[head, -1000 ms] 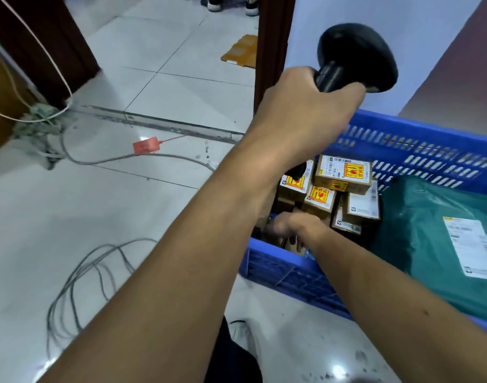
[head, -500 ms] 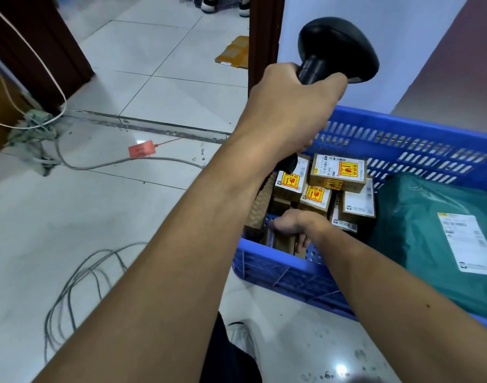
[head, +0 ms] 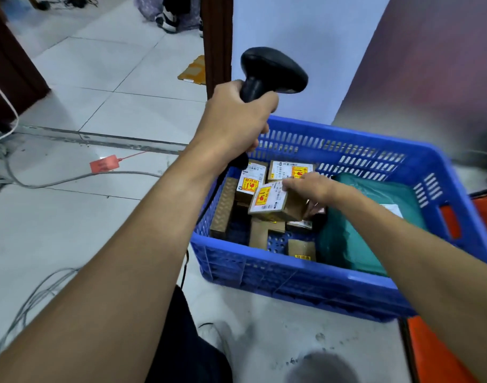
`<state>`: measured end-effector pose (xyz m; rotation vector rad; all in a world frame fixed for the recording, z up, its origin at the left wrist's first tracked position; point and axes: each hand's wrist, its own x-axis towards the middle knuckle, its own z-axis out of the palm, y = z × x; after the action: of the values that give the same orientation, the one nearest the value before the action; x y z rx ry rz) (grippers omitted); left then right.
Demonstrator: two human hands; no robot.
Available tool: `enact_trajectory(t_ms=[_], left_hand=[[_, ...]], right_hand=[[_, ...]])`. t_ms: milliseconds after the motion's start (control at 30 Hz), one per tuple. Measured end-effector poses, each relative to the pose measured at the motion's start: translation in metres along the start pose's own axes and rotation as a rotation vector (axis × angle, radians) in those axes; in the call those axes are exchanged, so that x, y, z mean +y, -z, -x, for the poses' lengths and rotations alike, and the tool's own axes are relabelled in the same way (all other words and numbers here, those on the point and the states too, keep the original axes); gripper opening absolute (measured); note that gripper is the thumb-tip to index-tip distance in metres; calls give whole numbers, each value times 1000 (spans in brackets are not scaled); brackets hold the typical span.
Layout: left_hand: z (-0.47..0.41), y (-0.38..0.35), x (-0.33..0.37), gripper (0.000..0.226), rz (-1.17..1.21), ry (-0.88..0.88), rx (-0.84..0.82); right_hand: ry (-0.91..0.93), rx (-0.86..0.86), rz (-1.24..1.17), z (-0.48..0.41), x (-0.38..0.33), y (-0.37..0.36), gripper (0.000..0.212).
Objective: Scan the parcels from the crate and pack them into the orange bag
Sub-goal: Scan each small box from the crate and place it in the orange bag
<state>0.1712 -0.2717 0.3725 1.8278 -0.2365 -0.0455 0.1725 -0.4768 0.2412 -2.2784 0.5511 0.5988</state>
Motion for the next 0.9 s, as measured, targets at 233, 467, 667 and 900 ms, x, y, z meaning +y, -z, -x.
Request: enact_trajectory(t_ms=[233,467,667,900], left_hand=[[14,-15,3,19,-85,-19,-42],[30,-25,6,11,-30,-22,-73],[67,-41,18,17,77,-26,-149],[91,-55,22,23,48,-57,-211]], right_hand=[[65,176,-237,102,48,108,25],[40,409,-280,169,119,151,47],[46,637,-517,177,164,112,63],[116,796,-583,170,154,123,35]])
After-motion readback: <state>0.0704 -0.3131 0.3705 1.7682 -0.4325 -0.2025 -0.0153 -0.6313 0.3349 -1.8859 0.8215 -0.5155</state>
